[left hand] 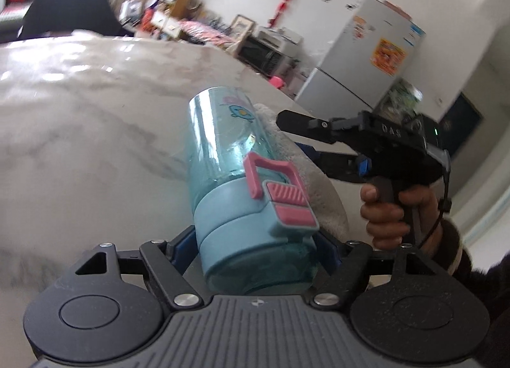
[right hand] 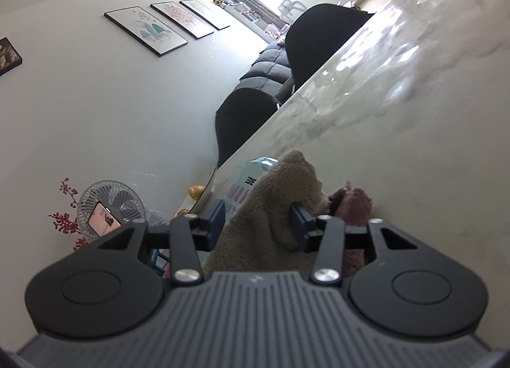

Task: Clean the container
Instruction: 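Roll the teal bottle with the left gripper while the right gripper lifts the towel away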

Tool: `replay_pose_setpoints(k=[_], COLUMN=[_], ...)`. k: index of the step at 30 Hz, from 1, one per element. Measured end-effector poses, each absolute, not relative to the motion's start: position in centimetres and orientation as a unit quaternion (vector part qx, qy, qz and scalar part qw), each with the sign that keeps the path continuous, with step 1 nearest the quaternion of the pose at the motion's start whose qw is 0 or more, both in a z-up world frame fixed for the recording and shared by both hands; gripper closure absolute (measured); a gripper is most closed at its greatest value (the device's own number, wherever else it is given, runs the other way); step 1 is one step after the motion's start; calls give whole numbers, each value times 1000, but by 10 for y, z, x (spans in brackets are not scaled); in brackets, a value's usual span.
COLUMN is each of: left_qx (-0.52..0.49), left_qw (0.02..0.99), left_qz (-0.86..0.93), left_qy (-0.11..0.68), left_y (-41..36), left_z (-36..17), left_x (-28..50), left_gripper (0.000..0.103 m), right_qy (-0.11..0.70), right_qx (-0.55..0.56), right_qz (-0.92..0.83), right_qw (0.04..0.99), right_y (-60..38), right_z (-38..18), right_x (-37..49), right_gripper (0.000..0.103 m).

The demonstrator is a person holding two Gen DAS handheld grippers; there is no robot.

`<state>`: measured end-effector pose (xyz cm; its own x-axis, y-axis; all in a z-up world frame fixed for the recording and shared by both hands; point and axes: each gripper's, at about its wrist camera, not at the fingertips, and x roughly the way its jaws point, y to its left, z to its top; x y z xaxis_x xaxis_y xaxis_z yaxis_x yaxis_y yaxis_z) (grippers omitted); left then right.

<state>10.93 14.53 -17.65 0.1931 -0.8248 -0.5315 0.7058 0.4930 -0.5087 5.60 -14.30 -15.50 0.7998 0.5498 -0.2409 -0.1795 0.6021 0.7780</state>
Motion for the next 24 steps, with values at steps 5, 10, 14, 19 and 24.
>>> replay_pose_setpoints(k=[5,10,14,19,24], left_qx=[-202,-234,-165,53,206], left_qw=[749,750,781,818,804], left_qz=[-469,-452,-448,-451,-471], left_qy=[423,422,403,352,299], left_y=[161,160,149,126,111], left_z=[-190,-192,-177,-140,-127], left_x=[114,108,98,82,64], left_gripper=[28,30,30,30,30], right_qy=[237,239,232,209,190], right_qx=[382,383,378,354,310], right_qz=[211,212,209,206,217], right_qw=[868,867,872,888,906], right_y=[-142,-144,-143,-143,-133], right_z=[-157,-160,-153,-140,-123], right_x=[57,56,56,49,47], right_gripper=[76,82,82,83,83])
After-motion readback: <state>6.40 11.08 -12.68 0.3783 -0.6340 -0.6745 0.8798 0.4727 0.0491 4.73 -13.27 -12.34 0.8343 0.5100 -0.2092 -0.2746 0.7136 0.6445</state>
